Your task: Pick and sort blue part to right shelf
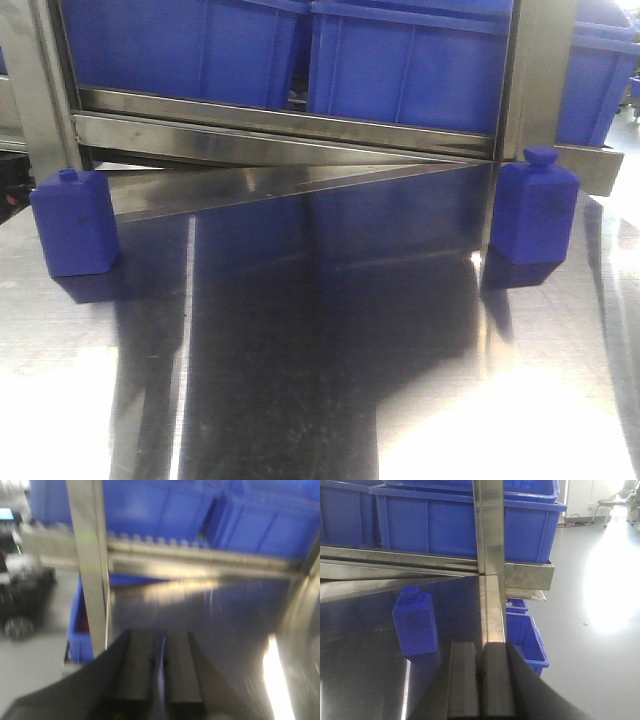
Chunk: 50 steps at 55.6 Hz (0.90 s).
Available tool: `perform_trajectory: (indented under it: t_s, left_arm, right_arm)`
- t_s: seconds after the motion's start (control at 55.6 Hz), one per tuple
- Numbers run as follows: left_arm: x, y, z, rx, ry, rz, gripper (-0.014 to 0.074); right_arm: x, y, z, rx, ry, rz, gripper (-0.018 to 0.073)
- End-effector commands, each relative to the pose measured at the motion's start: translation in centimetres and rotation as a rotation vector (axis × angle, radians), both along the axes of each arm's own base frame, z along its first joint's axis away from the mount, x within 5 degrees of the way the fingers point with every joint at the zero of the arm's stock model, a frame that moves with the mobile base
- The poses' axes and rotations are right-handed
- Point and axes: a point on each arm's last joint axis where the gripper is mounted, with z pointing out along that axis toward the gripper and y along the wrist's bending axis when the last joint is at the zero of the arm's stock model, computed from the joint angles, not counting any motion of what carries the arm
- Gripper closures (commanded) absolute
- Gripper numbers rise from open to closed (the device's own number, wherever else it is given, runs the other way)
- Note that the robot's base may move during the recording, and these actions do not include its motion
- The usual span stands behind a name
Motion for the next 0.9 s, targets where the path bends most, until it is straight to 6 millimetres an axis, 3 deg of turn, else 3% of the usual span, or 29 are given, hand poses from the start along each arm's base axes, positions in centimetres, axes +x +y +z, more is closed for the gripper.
perform_trajectory:
  t_s: [0.0,0.108,0.216,0.684,0.882]
  left_arm:
    - [2.0,-0.3,1.4,-0.039,0.014,-0.010,0.0213]
    - [4.4,-0.8,1.2,-0.096,0.098,-0.031,0.0044]
    - [6.4,-1.4,0.8,-0.153,0.197,-0.059,-0.0037]
    - [16.5,-4.3,-1.0,-0.114,0.563,-0.165,-0.0045]
    - [19.7,-5.8,-2.4,-0.036,0.652,-0.056,-0.0043]
  right_arm:
    - [-0.2,0.0,1.1,0.002,-0.110,0.002,0.0528]
    - [-0.2,0.0,1.1,0.002,-0.110,0.002,0.0528]
    - [-0.2,0.0,1.1,0.002,-0.110,0.002,0.0528]
    - [-0.2,0.0,1.1,0.002,-0.110,0.002,0.0528]
    - [-0.2,0.0,1.1,0.002,-0.110,0.002,0.0528]
